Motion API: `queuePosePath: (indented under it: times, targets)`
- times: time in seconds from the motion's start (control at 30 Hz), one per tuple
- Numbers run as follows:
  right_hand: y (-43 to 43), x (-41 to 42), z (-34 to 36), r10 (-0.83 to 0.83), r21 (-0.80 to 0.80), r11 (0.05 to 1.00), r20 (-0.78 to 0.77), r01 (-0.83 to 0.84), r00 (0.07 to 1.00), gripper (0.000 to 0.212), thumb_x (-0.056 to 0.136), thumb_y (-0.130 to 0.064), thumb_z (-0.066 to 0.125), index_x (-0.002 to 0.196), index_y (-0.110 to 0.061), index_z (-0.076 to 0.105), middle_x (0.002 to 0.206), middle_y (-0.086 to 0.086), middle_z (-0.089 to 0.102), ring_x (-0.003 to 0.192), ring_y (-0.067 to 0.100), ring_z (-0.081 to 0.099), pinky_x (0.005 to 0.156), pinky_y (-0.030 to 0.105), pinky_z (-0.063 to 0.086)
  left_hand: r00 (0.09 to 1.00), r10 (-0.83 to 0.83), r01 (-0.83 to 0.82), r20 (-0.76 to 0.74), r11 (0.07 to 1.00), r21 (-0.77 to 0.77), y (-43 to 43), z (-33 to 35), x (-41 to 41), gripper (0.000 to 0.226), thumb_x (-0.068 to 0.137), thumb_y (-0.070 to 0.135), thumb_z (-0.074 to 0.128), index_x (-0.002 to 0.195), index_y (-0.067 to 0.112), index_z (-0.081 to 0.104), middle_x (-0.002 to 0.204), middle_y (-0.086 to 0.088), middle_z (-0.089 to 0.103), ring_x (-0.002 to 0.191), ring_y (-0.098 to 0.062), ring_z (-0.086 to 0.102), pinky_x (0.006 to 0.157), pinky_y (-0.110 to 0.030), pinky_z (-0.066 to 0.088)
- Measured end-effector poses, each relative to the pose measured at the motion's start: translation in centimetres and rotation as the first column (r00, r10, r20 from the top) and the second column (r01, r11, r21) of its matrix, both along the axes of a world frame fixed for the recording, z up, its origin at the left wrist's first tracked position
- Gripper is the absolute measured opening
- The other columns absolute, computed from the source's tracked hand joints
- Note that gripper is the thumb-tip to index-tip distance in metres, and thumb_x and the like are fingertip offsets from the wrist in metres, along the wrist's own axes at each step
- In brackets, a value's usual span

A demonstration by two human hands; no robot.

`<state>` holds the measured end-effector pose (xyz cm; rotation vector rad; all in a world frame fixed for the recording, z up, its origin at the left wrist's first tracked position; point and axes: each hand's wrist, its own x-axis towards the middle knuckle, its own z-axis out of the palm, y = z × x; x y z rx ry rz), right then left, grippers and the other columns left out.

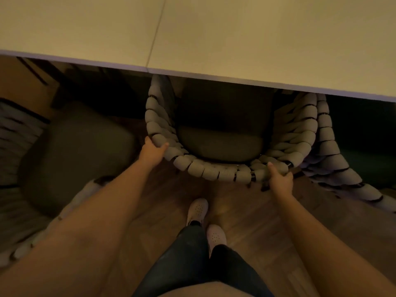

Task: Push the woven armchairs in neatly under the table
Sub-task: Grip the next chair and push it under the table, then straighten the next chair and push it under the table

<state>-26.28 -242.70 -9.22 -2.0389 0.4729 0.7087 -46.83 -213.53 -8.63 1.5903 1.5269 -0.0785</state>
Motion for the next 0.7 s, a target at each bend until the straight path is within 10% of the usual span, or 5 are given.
queuePosePath:
  times: [0.3,0.57,0.7]
  targets:
    - [1.3,-14.5,1.0,0.560,0.128,0.827,-0.253,-0.547,0.789,0.091,0.088,-0.045,0.064,0.154,-0.010,0.011,0.155,0.014,0.031,0.140,0.032,0.032,0.107,0.040,0.033,0.998,0.059,-0.061,-0.025,0.992,-0.108,-12.3,-1.8,-12.5,0.074,0.094,0.037,0.060,0.153,0.010,0.024,0.156,-0.015,0.023,0.141,-0.031,0.028,0.110,-0.034,0.030]
    - [10.4,-24.1,1.7,0.920,0.097,0.390,-0.075,-0.916,0.384,0.094,0.085,-0.044,0.069,0.155,-0.019,0.012,0.153,0.010,0.036,0.136,0.027,0.041,0.104,0.038,0.040,0.994,0.090,-0.062,-0.067,0.939,0.338,-11.4,-1.9,-30.3,0.041,0.091,0.024,0.064,0.127,0.006,0.057,0.133,-0.017,0.049,0.121,-0.034,0.048,0.096,-0.040,0.044]
    - [16.1,-32.5,1.5,0.991,-0.098,0.048,0.128,-0.994,0.035,0.092,0.084,-0.042,0.071,0.154,-0.020,0.016,0.154,0.004,0.031,0.137,0.023,0.038,0.107,0.035,0.039,0.976,0.095,0.023,-0.197,0.850,0.526,-7.4,-1.3,-39.4,0.054,0.082,0.029,0.072,0.129,0.007,0.056,0.133,-0.017,0.051,0.121,-0.036,0.050,0.098,-0.048,0.042]
